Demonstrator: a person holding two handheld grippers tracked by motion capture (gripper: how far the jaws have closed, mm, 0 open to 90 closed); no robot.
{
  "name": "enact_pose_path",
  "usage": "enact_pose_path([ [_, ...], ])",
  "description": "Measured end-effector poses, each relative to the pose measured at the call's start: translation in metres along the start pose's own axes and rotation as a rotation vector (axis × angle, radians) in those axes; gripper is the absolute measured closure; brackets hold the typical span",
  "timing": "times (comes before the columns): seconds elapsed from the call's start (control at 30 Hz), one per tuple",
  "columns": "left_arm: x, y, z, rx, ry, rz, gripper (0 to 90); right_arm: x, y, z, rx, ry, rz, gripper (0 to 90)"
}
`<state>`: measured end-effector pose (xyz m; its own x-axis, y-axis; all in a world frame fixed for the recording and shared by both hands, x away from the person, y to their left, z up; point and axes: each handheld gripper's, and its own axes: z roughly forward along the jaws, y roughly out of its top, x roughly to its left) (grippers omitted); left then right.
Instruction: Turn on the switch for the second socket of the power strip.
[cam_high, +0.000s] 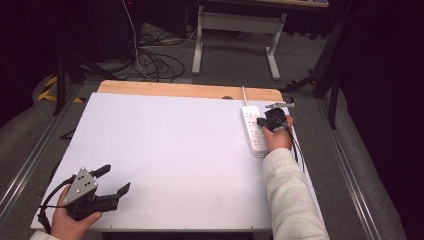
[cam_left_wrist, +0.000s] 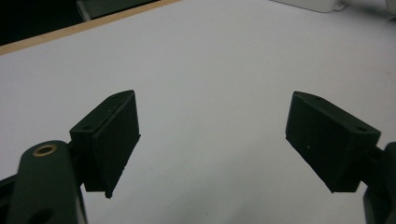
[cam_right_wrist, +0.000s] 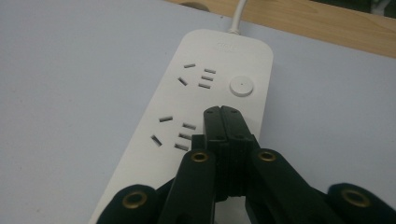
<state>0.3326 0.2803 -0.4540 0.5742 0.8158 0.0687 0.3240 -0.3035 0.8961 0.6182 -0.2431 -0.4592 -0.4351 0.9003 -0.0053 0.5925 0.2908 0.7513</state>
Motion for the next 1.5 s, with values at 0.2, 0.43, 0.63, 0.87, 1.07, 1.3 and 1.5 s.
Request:
enact_pose_path([
  [0.2, 0.0, 0.0, 0.001, 0.002, -0.007, 0.0, 18.1, -0.003, -0.005, -0.001, -0.022, -0.017, 0.0, 90.0],
  [0.43, 0.0, 0.0, 0.001, 0.002, -0.003, -0.001, 18.1, 0.0, -0.002, -0.002, -0.012, -0.032, -0.035, 90.0],
  [0.63, 0.0, 0.001, 0.002, 0.001, -0.003, -0.007, 18.1, 0.001, 0.001, -0.01, -0.028, -0.03, -0.034, 90.0],
  [0.87, 0.0, 0.001, 0.002, 0.001, -0.003, -0.007, 18.1, 0.009, 0.009, -0.028, -0.056, -0.012, -0.067, 90.0],
  [1.07, 0.0, 0.001, 0.003, 0.002, -0.004, -0.007, 18.0, 0.015, 0.011, -0.039, -0.073, 0.006, -0.078, 90.0],
  [1.3, 0.0, 0.002, 0.004, 0.003, -0.007, -0.006, 18.1, 0.018, 0.014, -0.055, -0.099, 0.017, -0.082, 90.0],
  [1.5, 0.0, 0.002, 0.004, 0.003, -0.006, -0.002, 18.1, 0.02, 0.014, -0.064, -0.107, 0.026, -0.106, 90.0],
])
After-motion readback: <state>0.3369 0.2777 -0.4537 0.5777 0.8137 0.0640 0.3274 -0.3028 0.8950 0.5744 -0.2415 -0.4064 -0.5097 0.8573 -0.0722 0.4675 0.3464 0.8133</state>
